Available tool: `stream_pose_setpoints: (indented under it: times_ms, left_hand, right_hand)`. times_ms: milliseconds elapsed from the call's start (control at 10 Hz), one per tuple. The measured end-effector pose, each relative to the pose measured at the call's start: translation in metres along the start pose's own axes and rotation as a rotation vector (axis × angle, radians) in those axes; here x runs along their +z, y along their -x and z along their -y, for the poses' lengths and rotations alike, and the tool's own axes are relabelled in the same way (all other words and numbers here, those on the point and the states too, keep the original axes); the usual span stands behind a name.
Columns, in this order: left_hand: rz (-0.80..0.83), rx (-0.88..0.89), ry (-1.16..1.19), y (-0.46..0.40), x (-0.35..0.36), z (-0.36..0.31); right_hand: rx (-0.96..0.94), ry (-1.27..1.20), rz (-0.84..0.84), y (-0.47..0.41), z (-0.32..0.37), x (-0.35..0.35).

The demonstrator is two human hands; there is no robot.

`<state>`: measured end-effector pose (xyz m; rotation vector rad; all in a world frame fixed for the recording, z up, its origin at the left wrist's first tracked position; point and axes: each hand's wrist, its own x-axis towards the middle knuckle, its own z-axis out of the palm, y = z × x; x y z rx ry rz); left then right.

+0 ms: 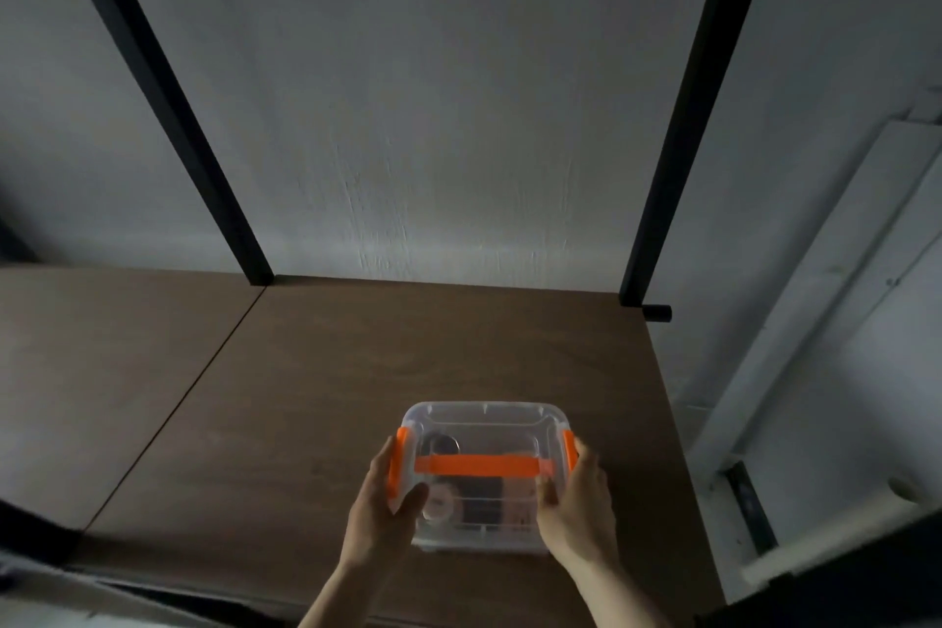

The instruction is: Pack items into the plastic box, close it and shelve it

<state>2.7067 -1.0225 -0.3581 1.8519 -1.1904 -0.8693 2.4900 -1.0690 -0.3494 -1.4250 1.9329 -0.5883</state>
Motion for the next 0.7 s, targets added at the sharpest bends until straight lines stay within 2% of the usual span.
stream_pose_setpoints:
  times_ms: [400,500,600,700]
  left_hand:
    - [-0.002,-0.055,-0.137,0.008,-0.011,-0.009]
    - [0.000,0.001,-0.187,0.023,-0.033,0.001]
    - [0.005,0.081,-0.334,0.039,-0.069,0.013]
    - [-0.023,0.182,-0.521,0.053,-0.095,0.023]
  right_hand:
    - [0.057,0.062,0.021,0.032,0.000,-0.013]
    - [0.059,0.161,-0.030,0.060,-0.008,-0.017]
    - [-0.030,0.292,-0.115,0.096,-0.006,-0.018]
    - [-0.130,0.426,-0.108,0.130,0.000,-0.014]
